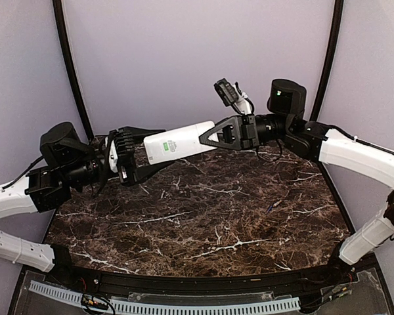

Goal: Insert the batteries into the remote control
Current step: Pass from the left arm to the right, then pass from the right arm to the left

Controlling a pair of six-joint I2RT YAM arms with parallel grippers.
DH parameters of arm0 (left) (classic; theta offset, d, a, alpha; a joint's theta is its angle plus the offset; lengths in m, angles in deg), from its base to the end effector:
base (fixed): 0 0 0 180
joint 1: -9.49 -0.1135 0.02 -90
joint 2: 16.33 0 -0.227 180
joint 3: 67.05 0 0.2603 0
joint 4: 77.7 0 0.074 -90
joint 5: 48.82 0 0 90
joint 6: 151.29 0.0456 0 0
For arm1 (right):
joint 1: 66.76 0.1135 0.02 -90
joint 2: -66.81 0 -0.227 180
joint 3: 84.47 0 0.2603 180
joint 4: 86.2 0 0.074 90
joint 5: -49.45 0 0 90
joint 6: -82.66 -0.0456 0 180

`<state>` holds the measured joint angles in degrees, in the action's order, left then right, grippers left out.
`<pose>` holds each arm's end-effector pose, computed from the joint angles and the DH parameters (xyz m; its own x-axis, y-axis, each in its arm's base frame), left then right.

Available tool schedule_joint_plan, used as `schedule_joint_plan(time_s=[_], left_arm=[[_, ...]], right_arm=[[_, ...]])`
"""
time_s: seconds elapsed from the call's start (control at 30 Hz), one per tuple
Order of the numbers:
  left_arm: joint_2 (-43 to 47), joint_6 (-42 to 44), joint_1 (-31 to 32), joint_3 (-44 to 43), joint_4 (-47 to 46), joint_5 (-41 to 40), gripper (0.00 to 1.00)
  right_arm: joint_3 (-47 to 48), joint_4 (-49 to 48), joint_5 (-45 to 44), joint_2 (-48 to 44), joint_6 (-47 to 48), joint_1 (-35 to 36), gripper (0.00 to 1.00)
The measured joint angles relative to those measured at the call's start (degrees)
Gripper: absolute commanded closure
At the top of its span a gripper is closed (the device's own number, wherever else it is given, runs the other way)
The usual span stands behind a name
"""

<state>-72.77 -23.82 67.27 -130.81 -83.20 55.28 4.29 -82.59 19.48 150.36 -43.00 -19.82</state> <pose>0.1335 -0.2326 0.3621 0.6701 0.0433 -0.7410 0.6798 0.3651 0.6361 0.2104 0.2830 0.3654 -0.5420 -0.1534 -0.8263 -0.7880 -0.2488 0.5631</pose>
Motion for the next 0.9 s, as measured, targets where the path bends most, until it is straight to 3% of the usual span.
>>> schedule_joint_plan(time_s=[0.07, 0.17, 0.37, 0.7, 0.9], left_arm=[[-0.3, -1.1, 0.0, -0.7, 1.9, -0.5, 0.31], [-1.0, -5.6, 0.0, -2.5, 4.6, -1.1, 0.2], [-2.3, -17.0, 0.0, -8.9, 13.2, 0.6, 0.19], [-6.6, -22.8, 0.0, -13.5, 25.3, 4.5, 0.32], [-10.1, -24.2, 0.0, -15.5, 27.5, 4.6, 0.53]], right_arm=[[0.2, 2.3, -0.7, -0.5, 1.1, -0.1, 1.0], [1.5, 6.7, -2.4, -1.0, 5.7, 0.0, 1.0], [5.7, 19.5, -6.6, -2.1, 18.6, 0.5, 1.0], [10.2, 36.6, -11.5, -3.5, 37.9, 1.0, 1.0], [12.1, 42.1, -13.3, -3.5, 45.7, 2.9, 1.0]])
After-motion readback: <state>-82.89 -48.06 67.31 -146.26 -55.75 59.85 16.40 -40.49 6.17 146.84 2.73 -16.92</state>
